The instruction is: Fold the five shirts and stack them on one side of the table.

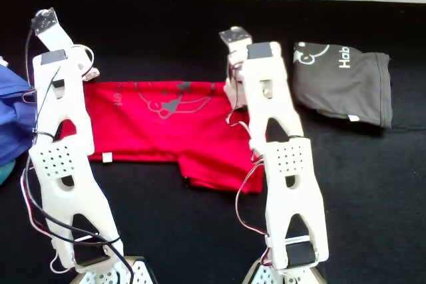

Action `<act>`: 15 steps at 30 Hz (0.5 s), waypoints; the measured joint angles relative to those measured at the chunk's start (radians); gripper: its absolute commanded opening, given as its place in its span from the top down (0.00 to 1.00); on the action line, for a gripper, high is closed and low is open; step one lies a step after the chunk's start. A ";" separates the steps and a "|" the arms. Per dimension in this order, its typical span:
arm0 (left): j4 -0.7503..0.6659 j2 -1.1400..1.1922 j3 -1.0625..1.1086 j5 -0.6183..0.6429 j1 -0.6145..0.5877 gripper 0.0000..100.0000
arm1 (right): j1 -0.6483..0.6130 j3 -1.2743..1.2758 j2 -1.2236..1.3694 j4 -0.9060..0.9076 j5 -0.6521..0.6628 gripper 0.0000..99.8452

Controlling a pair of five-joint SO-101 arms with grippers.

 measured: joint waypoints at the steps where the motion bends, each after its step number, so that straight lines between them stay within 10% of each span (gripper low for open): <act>1: 0.000 0.000 0.000 0.000 -0.006 0.99 | 0.011 0.000 0.000 0.000 0.002 0.97; 15: 0.255 0.009 -0.316 0.080 -0.044 0.99 | 0.046 -0.261 0.003 0.100 0.002 0.99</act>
